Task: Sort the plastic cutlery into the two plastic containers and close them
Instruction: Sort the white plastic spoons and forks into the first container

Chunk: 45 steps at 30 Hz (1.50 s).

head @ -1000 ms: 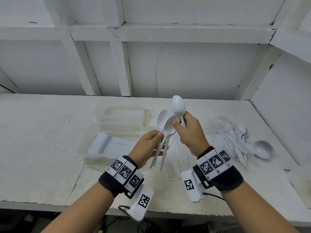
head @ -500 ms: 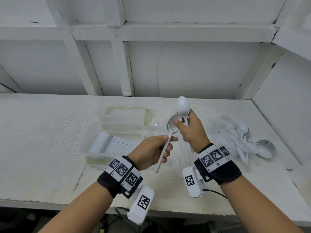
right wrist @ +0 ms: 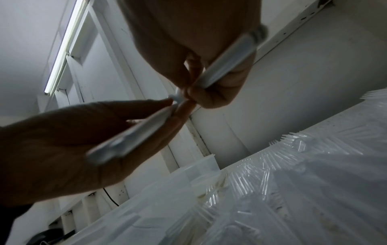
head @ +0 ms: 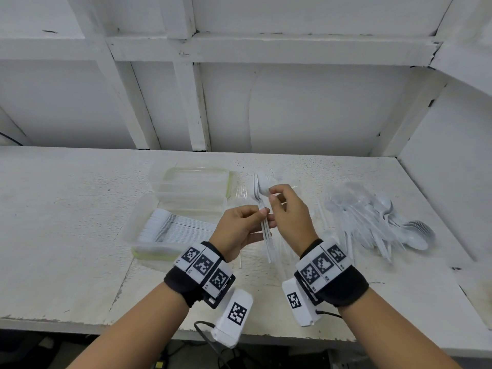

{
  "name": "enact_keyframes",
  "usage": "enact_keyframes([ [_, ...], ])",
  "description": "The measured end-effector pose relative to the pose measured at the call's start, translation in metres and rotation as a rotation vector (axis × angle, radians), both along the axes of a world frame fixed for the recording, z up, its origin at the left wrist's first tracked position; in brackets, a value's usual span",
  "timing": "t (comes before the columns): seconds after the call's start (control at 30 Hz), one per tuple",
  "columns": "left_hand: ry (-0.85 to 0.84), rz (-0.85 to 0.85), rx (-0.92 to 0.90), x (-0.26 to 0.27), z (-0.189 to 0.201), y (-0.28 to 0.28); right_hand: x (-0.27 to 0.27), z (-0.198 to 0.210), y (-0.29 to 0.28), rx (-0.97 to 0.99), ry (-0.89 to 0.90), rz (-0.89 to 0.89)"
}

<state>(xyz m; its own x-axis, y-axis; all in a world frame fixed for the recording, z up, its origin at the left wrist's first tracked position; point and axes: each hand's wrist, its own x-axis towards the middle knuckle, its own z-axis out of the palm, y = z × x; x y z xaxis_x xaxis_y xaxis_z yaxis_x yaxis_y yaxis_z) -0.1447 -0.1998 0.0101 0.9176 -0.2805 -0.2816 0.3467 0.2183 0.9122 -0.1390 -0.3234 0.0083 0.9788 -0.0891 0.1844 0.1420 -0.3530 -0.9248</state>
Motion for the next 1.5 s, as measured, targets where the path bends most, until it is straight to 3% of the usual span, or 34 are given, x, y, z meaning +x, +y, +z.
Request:
enact_keyframes([
  [0.23, -0.064, 0.024, 0.091, 0.002, 0.003, 0.000, 0.001, -0.007, 0.005, 0.012, -0.023, -0.055],
  [0.4, -0.057, 0.040, 0.145, 0.003, 0.001, -0.002, 0.005, -0.012, 0.009, 0.331, 0.145, -0.052],
  [0.6, -0.013, 0.014, 0.121, 0.005, 0.003, 0.002, 0.004, -0.004, 0.011, 0.404, 0.219, 0.018],
  [0.73, 0.053, 0.043, 0.073, 0.008, 0.009, 0.012, 0.003, 0.003, 0.011, 0.129, 0.097, 0.085],
  [0.9, 0.099, 0.286, -0.037, 0.014, 0.013, 0.032, -0.004, -0.010, 0.021, -0.318, -0.187, 0.080],
  [1.03, 0.109, 0.392, -0.138, 0.013, 0.015, 0.046, -0.002, -0.008, 0.039, -0.464, -0.206, 0.178],
  [1.13, 0.079, 0.400, -0.117, 0.010, 0.017, 0.056, 0.002, -0.005, 0.055, -0.484, -0.208, 0.225],
  [1.23, 0.036, 0.295, 0.117, 0.012, 0.020, 0.076, 0.010, -0.001, 0.063, -0.468, -0.181, 0.215],
  [1.4, -0.293, 0.074, 1.008, 0.032, 0.025, 0.139, 0.032, 0.004, 0.065, -0.586, -0.048, 0.301],
  [1.5, -0.338, -0.008, 1.338, 0.051, 0.023, 0.171, 0.045, 0.004, 0.072, -0.731, 0.010, 0.367],
])
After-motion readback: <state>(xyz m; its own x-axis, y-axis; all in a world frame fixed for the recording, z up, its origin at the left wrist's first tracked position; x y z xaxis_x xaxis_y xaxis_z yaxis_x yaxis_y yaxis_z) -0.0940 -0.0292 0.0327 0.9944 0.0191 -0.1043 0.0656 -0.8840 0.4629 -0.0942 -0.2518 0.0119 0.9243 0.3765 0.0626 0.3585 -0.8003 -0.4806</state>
